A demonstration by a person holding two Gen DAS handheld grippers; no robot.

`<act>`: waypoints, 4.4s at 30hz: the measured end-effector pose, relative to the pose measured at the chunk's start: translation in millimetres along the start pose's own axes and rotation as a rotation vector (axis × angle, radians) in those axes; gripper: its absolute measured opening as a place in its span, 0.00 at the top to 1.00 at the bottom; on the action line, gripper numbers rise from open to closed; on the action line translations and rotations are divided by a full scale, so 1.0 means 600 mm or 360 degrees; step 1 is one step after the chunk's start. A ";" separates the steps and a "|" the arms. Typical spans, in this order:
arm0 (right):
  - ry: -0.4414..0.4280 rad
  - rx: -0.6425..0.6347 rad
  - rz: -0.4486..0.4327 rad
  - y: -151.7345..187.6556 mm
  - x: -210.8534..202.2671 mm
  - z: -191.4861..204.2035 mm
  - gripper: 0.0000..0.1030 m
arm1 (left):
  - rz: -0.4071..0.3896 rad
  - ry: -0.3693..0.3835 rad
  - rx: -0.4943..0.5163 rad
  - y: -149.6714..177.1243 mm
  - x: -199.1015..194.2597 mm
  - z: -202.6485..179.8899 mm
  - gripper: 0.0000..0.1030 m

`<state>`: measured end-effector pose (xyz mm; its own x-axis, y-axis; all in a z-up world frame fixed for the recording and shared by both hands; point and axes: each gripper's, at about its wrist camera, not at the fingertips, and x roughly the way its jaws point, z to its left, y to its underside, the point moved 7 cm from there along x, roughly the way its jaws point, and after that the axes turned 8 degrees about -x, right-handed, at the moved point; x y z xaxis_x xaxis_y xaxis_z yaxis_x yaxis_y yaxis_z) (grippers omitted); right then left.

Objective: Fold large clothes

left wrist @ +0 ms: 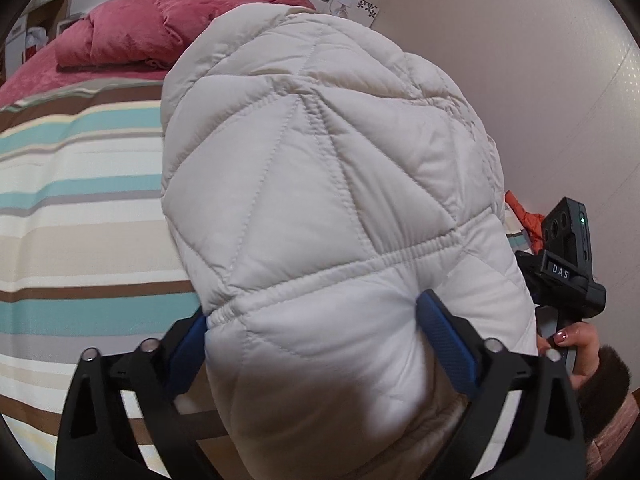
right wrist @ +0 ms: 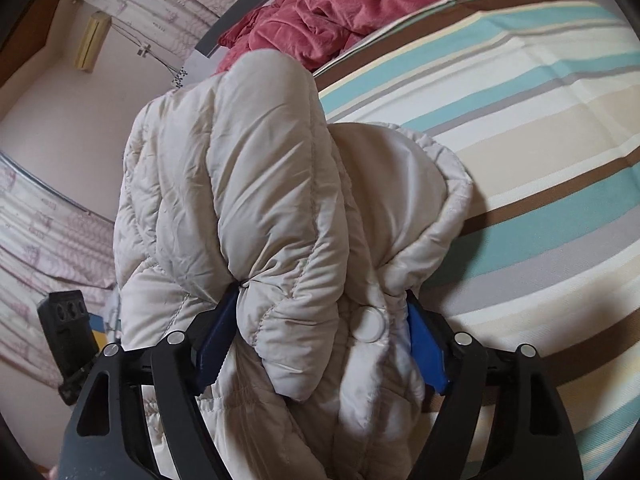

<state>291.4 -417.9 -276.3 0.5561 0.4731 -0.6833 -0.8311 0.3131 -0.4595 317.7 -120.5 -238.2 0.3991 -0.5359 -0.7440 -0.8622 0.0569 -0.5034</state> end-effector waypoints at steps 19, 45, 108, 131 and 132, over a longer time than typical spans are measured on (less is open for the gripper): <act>-0.0246 -0.0087 -0.0216 -0.001 -0.035 0.069 0.66 | -0.0333 -0.0002 0.0432 -0.018 -0.113 -0.084 0.61; -0.0432 -0.0161 -0.0009 0.021 -0.001 0.083 0.50 | -0.0233 -0.0104 0.0318 0.021 -0.081 -0.017 0.55; 0.0112 -0.1027 -0.0495 -0.062 0.193 0.640 0.37 | -0.0871 -0.0963 -0.0305 -0.060 -0.339 0.405 0.07; 0.0337 -0.0928 -0.0188 -0.076 0.362 0.535 0.40 | -0.0688 -0.0952 -0.0338 -0.071 -0.218 0.419 0.02; 0.0365 -0.0961 -0.0210 -0.072 0.345 0.540 0.37 | -0.0690 -0.0935 -0.0345 -0.065 -0.228 0.415 0.02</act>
<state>441.5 -66.8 -214.1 0.6952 0.2539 -0.6724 -0.6451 -0.1922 -0.7395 374.7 160.2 -226.3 0.7641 0.0674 -0.6416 -0.6084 -0.2554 -0.7514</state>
